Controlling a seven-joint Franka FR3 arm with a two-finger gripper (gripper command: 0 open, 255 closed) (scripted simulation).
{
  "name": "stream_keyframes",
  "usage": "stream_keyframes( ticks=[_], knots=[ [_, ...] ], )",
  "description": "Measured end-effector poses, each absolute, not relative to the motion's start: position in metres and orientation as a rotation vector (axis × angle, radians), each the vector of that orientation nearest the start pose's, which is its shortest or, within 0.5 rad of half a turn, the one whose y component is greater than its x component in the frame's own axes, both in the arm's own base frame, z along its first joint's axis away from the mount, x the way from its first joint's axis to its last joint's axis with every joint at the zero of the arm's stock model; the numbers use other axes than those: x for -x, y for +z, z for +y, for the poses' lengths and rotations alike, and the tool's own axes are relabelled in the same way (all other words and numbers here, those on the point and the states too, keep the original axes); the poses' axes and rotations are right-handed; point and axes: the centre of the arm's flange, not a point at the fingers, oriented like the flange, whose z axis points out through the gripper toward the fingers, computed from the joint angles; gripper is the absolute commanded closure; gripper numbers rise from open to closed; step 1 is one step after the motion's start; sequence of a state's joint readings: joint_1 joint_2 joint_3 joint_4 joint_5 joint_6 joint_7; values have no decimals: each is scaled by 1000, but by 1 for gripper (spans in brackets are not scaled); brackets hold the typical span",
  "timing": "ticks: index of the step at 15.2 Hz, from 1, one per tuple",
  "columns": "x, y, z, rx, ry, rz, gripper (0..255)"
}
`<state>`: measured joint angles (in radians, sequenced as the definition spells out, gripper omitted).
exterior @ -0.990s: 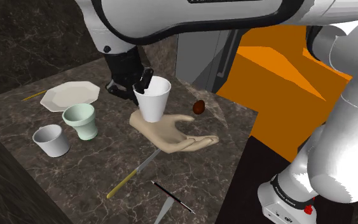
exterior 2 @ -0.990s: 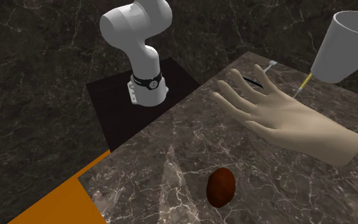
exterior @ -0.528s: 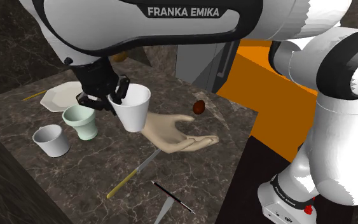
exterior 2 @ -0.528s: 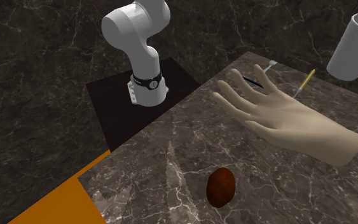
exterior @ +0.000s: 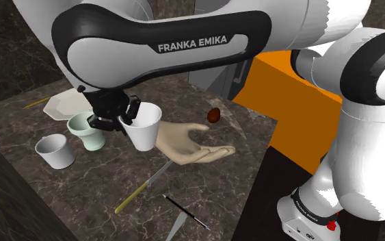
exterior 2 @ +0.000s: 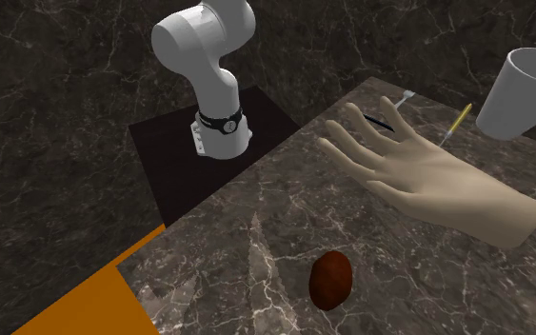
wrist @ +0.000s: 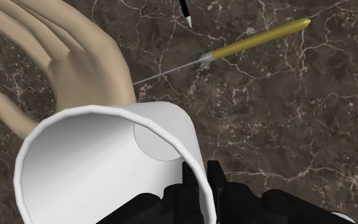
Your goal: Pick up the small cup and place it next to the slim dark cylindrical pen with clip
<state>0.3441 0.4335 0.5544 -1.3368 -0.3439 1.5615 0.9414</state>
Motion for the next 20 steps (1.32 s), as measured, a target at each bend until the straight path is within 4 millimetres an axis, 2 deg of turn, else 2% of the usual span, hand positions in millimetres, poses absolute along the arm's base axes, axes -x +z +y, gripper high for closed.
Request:
stream_keyframes(
  ticks=[20],
  knots=[
    [-486,394,446,3329,-8,77,255]
  ],
)
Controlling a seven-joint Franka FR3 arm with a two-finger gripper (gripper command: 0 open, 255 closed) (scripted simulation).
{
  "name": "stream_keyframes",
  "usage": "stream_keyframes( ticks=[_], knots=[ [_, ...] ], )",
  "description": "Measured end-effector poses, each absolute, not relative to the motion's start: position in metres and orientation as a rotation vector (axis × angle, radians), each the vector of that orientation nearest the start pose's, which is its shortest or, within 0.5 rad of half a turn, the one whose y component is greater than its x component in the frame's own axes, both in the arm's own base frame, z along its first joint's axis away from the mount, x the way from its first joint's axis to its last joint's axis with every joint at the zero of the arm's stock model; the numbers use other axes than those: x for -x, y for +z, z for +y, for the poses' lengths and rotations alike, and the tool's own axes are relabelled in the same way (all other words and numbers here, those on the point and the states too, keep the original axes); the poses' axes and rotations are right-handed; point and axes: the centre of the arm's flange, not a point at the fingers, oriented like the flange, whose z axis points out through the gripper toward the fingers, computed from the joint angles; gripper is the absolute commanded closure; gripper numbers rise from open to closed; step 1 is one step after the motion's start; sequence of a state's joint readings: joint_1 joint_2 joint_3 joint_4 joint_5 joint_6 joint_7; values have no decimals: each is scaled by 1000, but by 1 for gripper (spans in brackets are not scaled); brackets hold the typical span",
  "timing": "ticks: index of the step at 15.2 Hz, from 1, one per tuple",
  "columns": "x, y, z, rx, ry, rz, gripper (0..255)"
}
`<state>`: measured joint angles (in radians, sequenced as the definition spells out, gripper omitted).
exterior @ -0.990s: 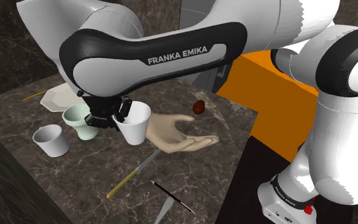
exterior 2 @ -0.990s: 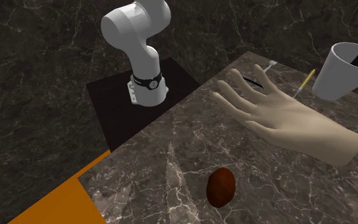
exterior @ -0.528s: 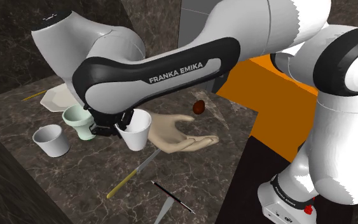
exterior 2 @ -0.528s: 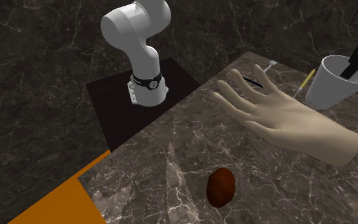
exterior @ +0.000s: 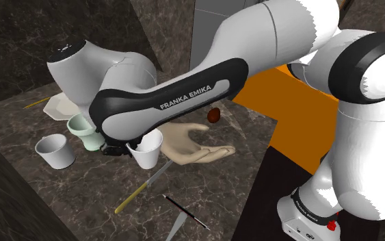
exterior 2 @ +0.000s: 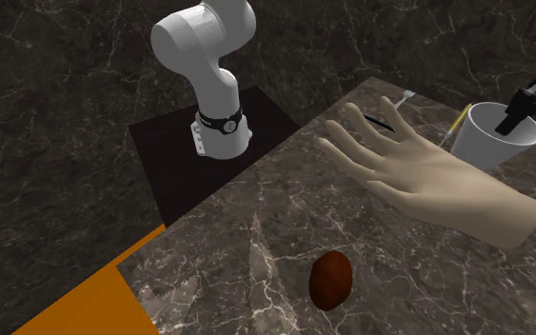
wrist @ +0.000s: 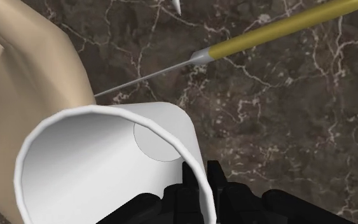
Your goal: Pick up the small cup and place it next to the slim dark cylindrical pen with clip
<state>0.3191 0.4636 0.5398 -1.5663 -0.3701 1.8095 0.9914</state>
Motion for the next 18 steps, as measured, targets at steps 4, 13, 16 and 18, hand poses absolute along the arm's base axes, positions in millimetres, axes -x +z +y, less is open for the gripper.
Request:
stream_keyframes(
  ticks=[4,13,16,18],
  knots=[
    [-485,373,446,3329,-8,77,255],
    [-485,369,446,3329,-8,77,0],
    [-485,369,446,3329,-8,77,0],
    [-485,369,446,3329,-8,77,0]
  ],
)
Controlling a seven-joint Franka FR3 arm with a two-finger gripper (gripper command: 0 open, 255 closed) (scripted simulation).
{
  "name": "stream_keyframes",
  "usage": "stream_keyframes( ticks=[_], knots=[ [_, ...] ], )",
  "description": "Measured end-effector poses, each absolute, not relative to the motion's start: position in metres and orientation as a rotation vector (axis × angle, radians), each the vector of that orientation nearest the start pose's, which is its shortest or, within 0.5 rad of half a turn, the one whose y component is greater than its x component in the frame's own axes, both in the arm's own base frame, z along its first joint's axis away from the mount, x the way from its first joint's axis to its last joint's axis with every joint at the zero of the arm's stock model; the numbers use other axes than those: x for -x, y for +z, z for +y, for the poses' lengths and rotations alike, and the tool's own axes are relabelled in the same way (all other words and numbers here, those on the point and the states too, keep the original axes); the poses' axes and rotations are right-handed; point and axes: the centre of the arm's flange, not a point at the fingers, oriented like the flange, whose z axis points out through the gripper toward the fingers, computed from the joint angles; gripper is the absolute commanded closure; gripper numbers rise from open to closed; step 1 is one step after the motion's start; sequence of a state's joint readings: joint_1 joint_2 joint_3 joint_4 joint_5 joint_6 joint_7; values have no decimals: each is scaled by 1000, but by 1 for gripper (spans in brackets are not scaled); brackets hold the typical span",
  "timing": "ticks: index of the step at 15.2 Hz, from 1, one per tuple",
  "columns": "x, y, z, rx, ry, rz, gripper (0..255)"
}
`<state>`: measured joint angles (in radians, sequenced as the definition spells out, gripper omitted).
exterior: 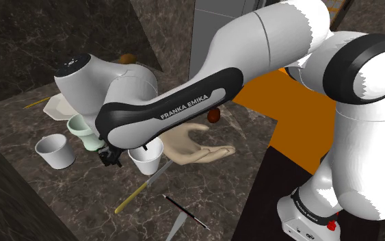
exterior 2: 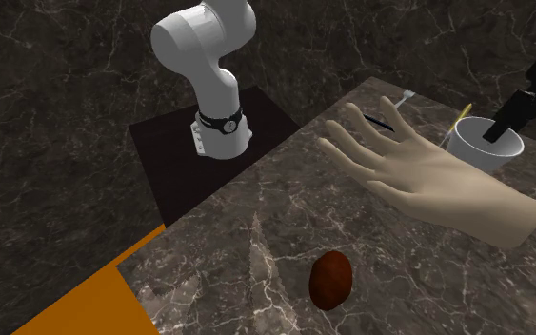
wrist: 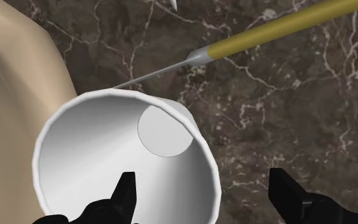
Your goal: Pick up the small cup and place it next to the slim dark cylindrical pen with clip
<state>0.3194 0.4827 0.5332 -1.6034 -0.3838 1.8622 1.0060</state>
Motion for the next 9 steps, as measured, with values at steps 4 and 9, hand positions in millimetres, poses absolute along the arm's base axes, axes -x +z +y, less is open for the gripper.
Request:
stream_keyframes(
  ticks=[4,9],
  knots=[
    [-487,406,453,3328,-10,77,0],
    [-485,418,455,3328,-9,77,0]
  ],
)
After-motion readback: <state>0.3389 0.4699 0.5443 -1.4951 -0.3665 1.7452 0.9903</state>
